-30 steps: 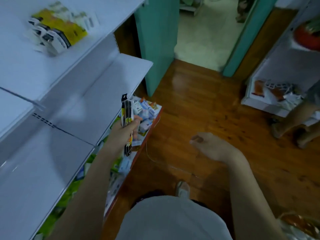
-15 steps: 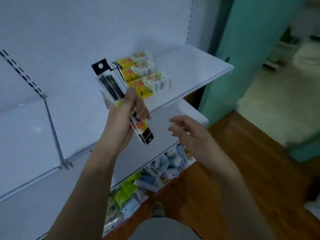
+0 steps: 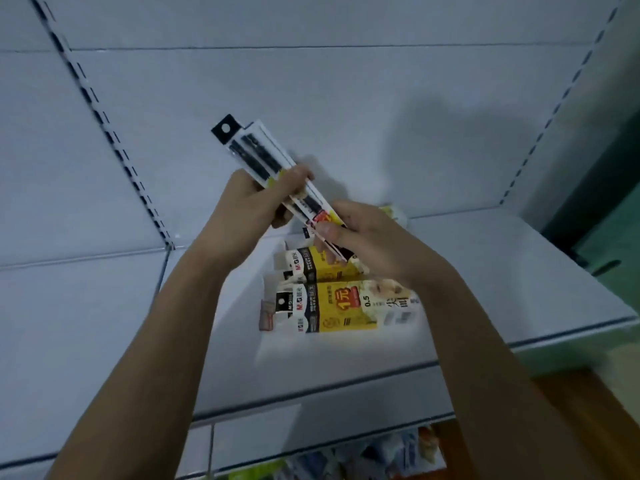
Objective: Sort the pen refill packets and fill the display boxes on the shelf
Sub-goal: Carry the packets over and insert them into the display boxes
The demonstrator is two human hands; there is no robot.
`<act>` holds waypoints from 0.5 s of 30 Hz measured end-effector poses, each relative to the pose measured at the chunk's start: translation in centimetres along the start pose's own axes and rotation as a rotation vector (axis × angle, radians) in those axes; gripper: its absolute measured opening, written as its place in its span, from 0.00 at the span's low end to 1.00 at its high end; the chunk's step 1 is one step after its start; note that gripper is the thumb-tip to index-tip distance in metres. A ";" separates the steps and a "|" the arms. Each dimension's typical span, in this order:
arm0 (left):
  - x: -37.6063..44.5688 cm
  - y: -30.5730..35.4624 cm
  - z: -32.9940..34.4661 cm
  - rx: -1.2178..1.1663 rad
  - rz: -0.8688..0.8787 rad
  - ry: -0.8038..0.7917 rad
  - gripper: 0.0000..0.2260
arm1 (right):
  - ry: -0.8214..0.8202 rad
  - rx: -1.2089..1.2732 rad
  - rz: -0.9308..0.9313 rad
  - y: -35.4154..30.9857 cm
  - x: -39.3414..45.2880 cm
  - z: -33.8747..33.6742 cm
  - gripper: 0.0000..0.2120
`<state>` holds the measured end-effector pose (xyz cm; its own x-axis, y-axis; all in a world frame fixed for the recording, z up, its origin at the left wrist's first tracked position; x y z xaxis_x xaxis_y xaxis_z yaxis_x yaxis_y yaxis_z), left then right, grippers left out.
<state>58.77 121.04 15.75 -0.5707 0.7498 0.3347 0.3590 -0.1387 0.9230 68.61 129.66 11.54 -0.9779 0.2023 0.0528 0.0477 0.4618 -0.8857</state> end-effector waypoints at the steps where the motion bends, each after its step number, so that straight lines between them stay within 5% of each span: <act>1: 0.3 -0.7 -0.6 -0.008 -0.021 0.043 0.14 | -0.021 -0.001 0.009 0.5 1.0 -0.8 0.11; 5: 0.3 -2.6 -4.3 -0.012 -0.077 0.325 0.12 | 0.045 -0.197 0.048 3.8 5.3 -5.0 0.10; 10: -1.0 -3.1 -6.7 0.016 -0.069 0.507 0.04 | -0.351 -0.578 0.155 7.4 8.1 -2.2 0.28; 15: -2.4 -2.9 -7.7 0.083 -0.097 0.696 0.08 | -0.358 -0.585 0.009 6.2 8.5 -1.9 0.27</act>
<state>53.39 114.68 13.77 -0.9328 0.1647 0.3205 0.3215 -0.0216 0.9467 61.00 135.93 7.37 -0.9792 -0.0428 -0.1983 0.0601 0.8725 -0.4849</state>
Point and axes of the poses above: each hand's wrist, its own x-axis towards the middle knuckle, its own z-axis out of the palm, y = z × x, the point moved 10 cm from there along x, towards the middle knuckle, and after that the axes turned 4 degrees about -y, right-handed, at the moved point
